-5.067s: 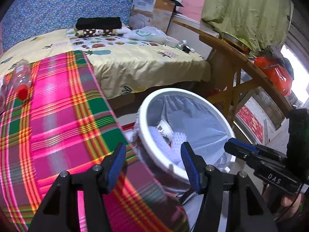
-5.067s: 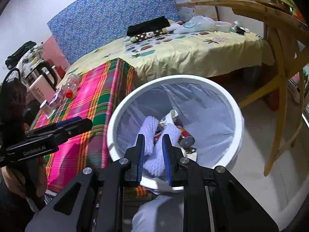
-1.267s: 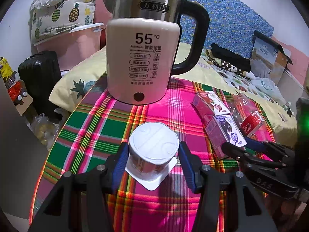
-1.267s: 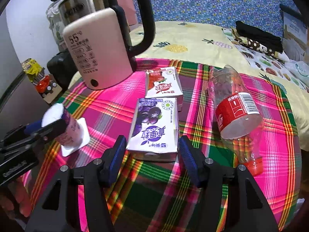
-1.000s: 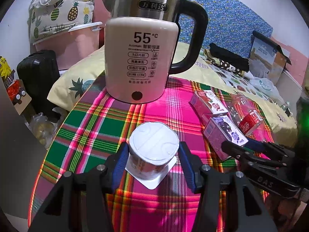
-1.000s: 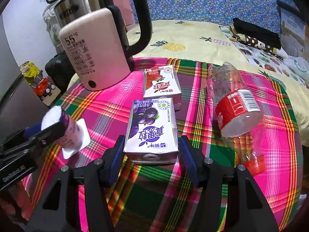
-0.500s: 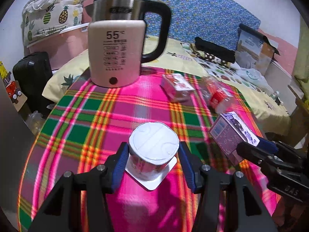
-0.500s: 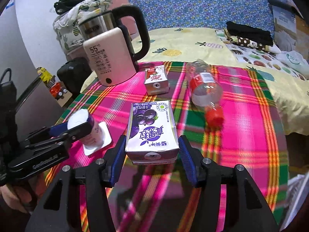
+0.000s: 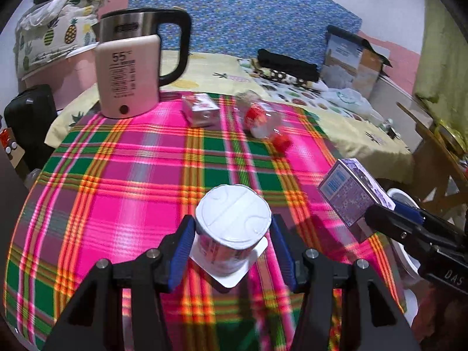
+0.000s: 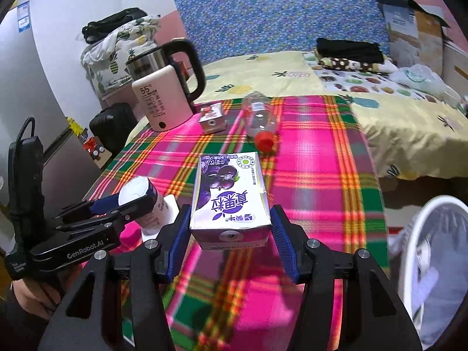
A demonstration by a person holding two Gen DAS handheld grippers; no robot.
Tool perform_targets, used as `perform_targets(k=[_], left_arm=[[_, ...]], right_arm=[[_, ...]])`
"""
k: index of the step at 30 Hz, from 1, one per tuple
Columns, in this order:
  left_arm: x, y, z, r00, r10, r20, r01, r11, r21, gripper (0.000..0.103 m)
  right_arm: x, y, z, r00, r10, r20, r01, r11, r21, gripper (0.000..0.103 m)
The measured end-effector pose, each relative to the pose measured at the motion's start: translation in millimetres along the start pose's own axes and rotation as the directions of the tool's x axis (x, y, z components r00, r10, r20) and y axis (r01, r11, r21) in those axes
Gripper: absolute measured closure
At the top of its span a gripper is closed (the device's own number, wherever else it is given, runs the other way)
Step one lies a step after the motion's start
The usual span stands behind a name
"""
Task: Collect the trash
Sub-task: 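Carry the paper cup and purple carton over the white bin and open both tools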
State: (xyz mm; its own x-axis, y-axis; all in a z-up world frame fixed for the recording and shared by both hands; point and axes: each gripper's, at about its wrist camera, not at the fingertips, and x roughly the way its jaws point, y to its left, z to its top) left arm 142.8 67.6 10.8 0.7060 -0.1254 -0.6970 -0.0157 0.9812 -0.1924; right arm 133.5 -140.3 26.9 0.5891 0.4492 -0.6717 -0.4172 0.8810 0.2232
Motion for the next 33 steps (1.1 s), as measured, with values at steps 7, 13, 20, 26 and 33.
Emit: perform_targets(k=[7, 13, 20, 26, 33], left_arm=[[-3, -29, -11, 0.999, -0.046, -0.015, 0.046, 0.998, 0.037, 0.048], [1, -61, -15, 0.995, -0.094, -0.034, 0.097, 0.991, 0.090, 0.048], [12, -108, -14, 0.985, -0.159, -0.060, 0.167, 0.972, 0.163, 0.048], [22, -157, -12, 0.973, -0.217, -0.080, 0.230, 0.943, 0.239, 0.048], [32, -212, -16, 0.949, -0.294, -0.118, 0.316, 0.896, 0.311, 0.048]], right_arm=[[-19, -23, -18, 0.999, -0.044, 0.017, 0.043, 0.997, 0.059, 0.048], [-34, -43, -30, 0.995, -0.093, 0.028, 0.089, 0.990, 0.110, 0.048], [-53, -71, -43, 0.987, -0.156, 0.046, 0.146, 0.974, 0.173, 0.048], [-73, -104, -56, 0.973, -0.226, 0.049, 0.208, 0.948, 0.240, 0.048], [-100, -142, -76, 0.949, -0.313, 0.042, 0.282, 0.902, 0.327, 0.048]])
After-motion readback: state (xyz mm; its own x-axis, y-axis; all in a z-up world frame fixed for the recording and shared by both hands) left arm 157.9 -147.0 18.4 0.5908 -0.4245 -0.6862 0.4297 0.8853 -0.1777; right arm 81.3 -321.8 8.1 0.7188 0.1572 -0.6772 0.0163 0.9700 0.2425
